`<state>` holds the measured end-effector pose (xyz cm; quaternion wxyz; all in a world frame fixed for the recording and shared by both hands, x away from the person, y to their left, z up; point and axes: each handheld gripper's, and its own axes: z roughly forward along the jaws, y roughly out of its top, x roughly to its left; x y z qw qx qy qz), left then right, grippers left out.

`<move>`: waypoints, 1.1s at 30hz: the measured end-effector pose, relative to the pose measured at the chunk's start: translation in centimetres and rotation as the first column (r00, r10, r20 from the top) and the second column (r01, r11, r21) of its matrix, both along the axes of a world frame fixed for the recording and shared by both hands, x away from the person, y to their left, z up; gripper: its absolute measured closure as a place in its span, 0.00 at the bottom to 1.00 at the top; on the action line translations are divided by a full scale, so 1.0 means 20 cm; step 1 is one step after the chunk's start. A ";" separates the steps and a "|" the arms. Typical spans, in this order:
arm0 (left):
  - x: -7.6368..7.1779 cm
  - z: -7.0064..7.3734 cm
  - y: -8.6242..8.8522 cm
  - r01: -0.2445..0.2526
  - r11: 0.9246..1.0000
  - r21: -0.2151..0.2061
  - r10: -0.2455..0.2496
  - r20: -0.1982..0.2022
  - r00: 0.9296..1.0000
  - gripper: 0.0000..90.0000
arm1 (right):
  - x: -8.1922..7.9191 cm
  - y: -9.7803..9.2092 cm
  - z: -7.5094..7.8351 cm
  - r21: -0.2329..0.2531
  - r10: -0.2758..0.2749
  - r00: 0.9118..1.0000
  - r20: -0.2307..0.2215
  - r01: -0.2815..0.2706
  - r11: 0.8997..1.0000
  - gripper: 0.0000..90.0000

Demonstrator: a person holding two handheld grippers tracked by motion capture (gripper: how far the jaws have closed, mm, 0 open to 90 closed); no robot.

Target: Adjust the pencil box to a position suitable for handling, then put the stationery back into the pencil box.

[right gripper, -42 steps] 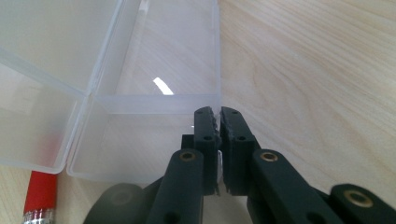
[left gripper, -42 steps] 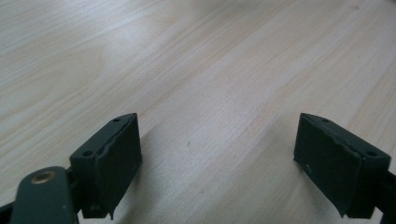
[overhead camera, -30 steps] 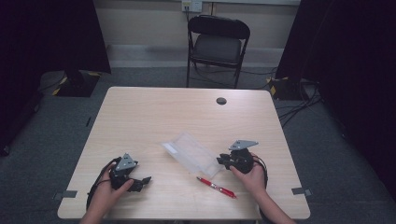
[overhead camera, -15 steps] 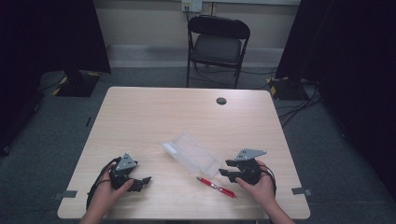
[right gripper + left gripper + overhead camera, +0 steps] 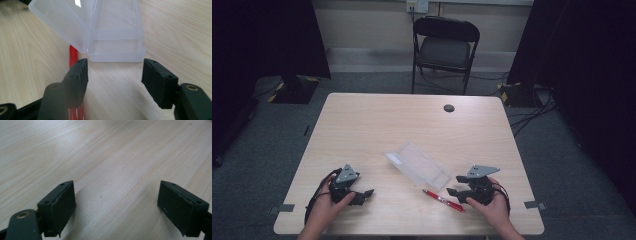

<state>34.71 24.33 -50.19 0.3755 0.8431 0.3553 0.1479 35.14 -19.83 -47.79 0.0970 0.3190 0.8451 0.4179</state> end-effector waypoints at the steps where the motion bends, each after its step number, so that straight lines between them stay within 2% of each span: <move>1: 0.00 0.00 0.00 0.000 1.000 0.000 0.000 0.000 1.000 0.16 | -0.01 0.00 0.00 0.001 0.002 1.000 0.001 -0.002 1.000 0.41; 24: 0.00 0.00 0.00 0.006 1.000 0.005 -0.006 0.005 1.000 0.16 | -0.06 -0.02 -0.04 -0.014 0.028 1.000 -0.008 -0.028 1.000 0.39; 30: 0.00 0.00 0.00 0.004 1.000 0.002 -0.004 0.004 1.000 0.15 | -0.09 0.01 -0.04 -0.022 0.060 0.998 -0.007 -0.060 0.998 0.43; 33: 0.00 0.00 0.00 0.009 1.000 0.010 -0.009 0.007 1.000 0.15 | -0.10 0.03 -0.04 -0.035 0.084 0.996 -0.008 -0.084 0.996 0.48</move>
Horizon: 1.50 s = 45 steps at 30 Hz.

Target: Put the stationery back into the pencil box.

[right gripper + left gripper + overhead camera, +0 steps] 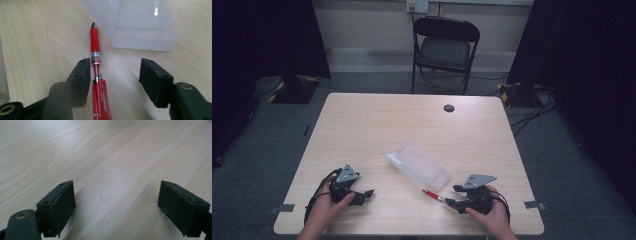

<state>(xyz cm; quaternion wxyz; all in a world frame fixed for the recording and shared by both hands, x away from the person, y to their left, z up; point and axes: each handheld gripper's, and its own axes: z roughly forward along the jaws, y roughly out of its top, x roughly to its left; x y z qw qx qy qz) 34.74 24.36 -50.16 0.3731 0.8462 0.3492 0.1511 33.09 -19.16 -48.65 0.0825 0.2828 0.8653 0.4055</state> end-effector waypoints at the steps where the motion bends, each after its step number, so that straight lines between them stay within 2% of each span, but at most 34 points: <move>1: 0.00 0.00 0.00 0.001 1.000 0.001 -0.001 -0.001 1.000 0.15 | 0.00 0.01 -0.01 -0.007 0.016 1.000 0.005 -0.016 1.000 0.50; 2: 0.00 0.00 0.00 0.000 1.000 0.001 0.000 -0.001 1.000 0.15 | -0.01 0.02 -0.01 -0.018 0.025 1.000 0.007 -0.025 1.000 0.52; 6: 0.00 0.00 0.00 0.000 1.000 0.000 0.000 -0.001 1.000 0.15 | -0.01 0.04 -0.02 -0.008 0.045 0.999 0.008 -0.045 0.999 0.55; 7: 0.00 0.00 0.00 0.000 1.000 0.000 0.000 -0.001 1.000 0.15 | -0.01 0.05 -0.02 -0.009 0.057 0.998 0.007 -0.057 0.998 0.60; 10: 0.00 0.00 0.00 0.000 1.000 0.000 0.000 -0.001 1.000 0.15 | -0.03 0.06 -0.04 -0.041 0.079 0.996 0.027 -0.078 0.996 0.65; 15: 0.00 0.00 0.00 0.000 1.000 0.001 0.000 0.000 1.000 0.15 | -0.02 0.05 -0.03 -0.046 0.095 0.995 0.023 -0.094 0.995 0.85; 27: 0.00 0.00 0.00 -0.001 1.000 0.000 0.001 -0.001 1.000 0.15 | -0.02 0.00 -0.02 -0.045 0.119 0.993 -0.003 -0.119 0.992 0.86; 28: 0.00 0.00 0.00 0.000 1.000 0.001 0.000 -0.001 1.000 0.15 | -0.02 0.00 -0.02 -0.044 0.116 0.993 -0.005 -0.116 0.992 0.85; 31: 0.00 0.00 0.00 -0.002 1.000 -0.003 0.002 -0.004 1.000 0.15 | -0.02 0.02 -0.03 -0.038 0.101 0.995 -0.006 -0.101 0.994 0.73; 34: 0.00 0.00 0.00 -0.002 1.000 -0.002 0.002 -0.003 1.000 0.15 | 0.00 0.05 -0.03 -0.034 0.098 0.995 -0.001 -0.098 0.995 0.73; 36: 0.00 0.00 0.00 0.000 1.000 0.001 0.000 -0.001 1.000 0.15 | 0.00 0.06 -0.03 -0.033 0.099 0.995 -0.004 -0.099 0.995 0.73; 38: 0.00 0.00 0.00 -0.004 1.000 -0.005 0.004 -0.005 1.000 0.15 | 0.01 0.08 -0.03 -0.035 0.114 0.993 0.004 -0.114 0.993 0.79; 39: 0.00 0.00 0.00 -0.002 1.000 -0.002 0.002 -0.004 1.000 0.15 | 0.01 0.09 -0.03 -0.042 0.124 0.992 0.009 -0.123 0.992 0.88; 45: 0.00 0.00 0.00 -0.001 1.000 0.001 0.001 0.000 1.000 0.15 | -0.01 0.05 -0.03 -0.040 0.129 0.992 -0.005 -0.129 0.991 0.88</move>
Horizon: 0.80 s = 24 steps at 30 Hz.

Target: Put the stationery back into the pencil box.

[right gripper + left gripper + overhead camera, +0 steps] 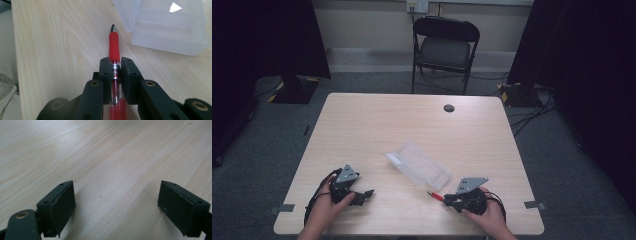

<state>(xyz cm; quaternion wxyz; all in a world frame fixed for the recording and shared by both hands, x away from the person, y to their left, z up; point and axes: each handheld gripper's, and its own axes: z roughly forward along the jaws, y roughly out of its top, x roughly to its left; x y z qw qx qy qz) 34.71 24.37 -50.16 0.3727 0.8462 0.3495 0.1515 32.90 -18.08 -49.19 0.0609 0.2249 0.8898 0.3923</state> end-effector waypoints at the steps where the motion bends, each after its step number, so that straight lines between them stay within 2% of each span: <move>1: 0.00 0.00 0.00 0.001 1.000 0.001 -0.001 -0.001 1.000 0.15 | -0.01 -0.01 0.00 -0.001 -0.004 1.000 -0.002 0.004 1.000 0.88; 2: 0.00 0.00 0.00 0.000 1.000 0.000 0.000 -0.001 1.000 0.15 | -0.01 -0.02 0.00 0.001 -0.008 1.000 -0.009 0.008 1.000 0.87; 5: 0.00 0.00 0.00 0.000 1.000 0.000 0.000 -0.001 1.000 0.15 | 0.00 -0.01 0.00 0.007 -0.016 1.000 -0.010 0.016 1.000 0.75; 6: 0.00 0.00 0.00 0.000 1.000 0.000 0.000 0.000 1.000 0.15 | 0.00 0.00 0.00 0.005 -0.018 1.000 -0.005 0.018 1.000 0.75; 8: 0.00 0.00 0.00 -0.004 1.000 -0.006 0.003 -0.005 1.000 0.15 | 0.00 0.02 0.00 -0.003 -0.006 1.000 0.007 0.006 1.000 0.76; 10: 0.00 0.00 0.00 -0.004 1.000 -0.007 0.003 -0.005 1.000 0.15 | 0.00 0.05 0.00 -0.008 0.000 1.000 0.019 0.000 1.000 0.86; 11: 0.00 0.00 0.00 -0.002 1.000 -0.004 0.002 -0.003 1.000 0.15 | 0.00 0.05 0.00 -0.020 0.000 1.000 0.028 0.001 1.000 0.88; 16: 0.00 0.00 0.00 -0.001 1.000 -0.004 0.001 -0.003 1.000 0.15 | 0.00 0.04 0.01 -0.013 -0.022 1.000 0.003 0.022 1.000 0.89; 24: 0.00 0.00 0.00 0.001 1.000 0.000 -0.001 -0.001 1.000 0.15 | 0.00 -0.02 0.01 -0.017 -0.019 1.000 -0.014 0.018 1.000 0.89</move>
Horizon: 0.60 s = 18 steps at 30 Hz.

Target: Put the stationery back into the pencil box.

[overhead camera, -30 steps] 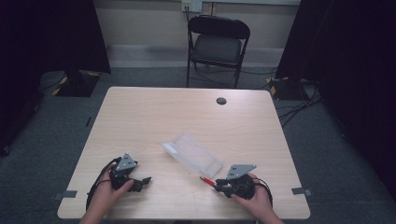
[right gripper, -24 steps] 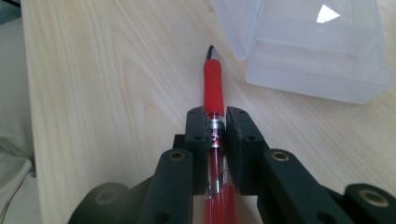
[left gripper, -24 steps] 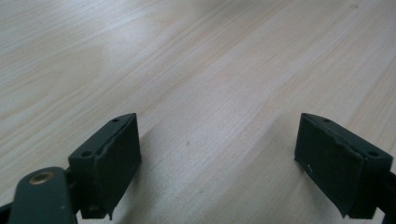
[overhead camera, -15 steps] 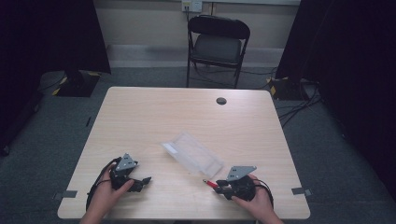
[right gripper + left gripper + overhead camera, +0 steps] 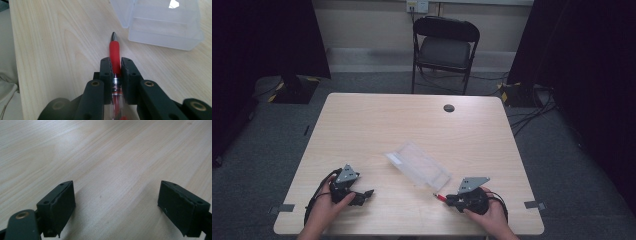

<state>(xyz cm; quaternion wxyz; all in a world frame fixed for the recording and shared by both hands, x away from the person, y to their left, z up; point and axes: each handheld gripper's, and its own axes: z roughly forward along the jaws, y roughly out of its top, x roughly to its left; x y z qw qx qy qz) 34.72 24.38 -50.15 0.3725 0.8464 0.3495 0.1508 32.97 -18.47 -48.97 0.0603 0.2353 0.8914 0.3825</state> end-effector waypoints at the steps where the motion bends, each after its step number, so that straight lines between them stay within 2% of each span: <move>1: 0.00 0.00 0.00 -0.003 1.000 -0.006 0.003 -0.005 1.000 0.15 | 0.00 -0.01 0.00 0.004 0.001 1.000 -0.002 -0.001 1.000 0.89; 11: 0.00 0.00 0.00 0.000 1.000 0.000 0.000 0.000 1.000 0.15 | 0.01 -0.06 0.01 0.013 -0.023 1.000 -0.005 0.023 1.000 0.89; 18: 0.00 0.00 0.00 0.000 1.000 0.000 0.000 0.000 1.000 0.15 | 0.03 -0.11 0.02 0.014 -0.065 0.998 -0.004 0.065 0.998 0.89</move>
